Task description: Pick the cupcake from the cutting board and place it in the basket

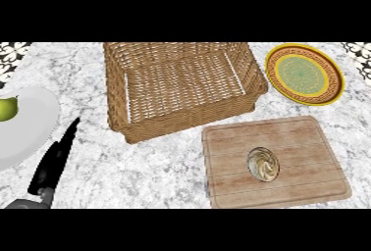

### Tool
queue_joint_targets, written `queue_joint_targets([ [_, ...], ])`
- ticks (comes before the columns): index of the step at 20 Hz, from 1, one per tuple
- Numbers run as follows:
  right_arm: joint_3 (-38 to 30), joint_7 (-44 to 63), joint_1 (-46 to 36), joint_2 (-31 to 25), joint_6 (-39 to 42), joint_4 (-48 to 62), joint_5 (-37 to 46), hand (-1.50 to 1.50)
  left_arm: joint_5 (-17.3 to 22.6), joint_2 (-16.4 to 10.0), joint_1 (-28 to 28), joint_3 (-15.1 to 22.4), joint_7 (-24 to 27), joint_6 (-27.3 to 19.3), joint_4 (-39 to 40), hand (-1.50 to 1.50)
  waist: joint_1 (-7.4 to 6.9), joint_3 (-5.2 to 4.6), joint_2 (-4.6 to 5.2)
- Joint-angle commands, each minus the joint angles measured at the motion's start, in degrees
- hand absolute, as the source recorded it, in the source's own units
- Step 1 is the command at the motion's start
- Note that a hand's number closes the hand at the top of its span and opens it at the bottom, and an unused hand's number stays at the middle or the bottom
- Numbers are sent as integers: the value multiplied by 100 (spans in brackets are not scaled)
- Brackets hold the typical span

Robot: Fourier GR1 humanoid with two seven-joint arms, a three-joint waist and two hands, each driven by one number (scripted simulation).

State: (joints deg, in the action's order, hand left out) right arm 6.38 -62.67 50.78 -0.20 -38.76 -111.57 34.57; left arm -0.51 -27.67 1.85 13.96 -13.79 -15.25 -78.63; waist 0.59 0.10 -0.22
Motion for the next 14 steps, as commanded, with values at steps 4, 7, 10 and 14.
queue_joint_targets([
  [4, 101, -588, -408, -8, -577, 422, 276, -150, -242, 96, 161, -16, -317, -6, -145, 0, -11, -7, 10],
  [7, 82, -635, -215, -64, -734, 429, 155, -150, -178, 168, -6, -159, -80, 106, 20, 0, -7, -9, 8],
  [10, 238, -51, -419, -104, -576, 143, 588, -150, -281, 207, 43, -264, 82, 118, 129, 0, -34, -12, 17],
  [14, 93, 142, -737, -243, -695, 490, 613, -150, -294, 269, 164, -429, 53, 318, 248, 0, -35, -10, 17],
])
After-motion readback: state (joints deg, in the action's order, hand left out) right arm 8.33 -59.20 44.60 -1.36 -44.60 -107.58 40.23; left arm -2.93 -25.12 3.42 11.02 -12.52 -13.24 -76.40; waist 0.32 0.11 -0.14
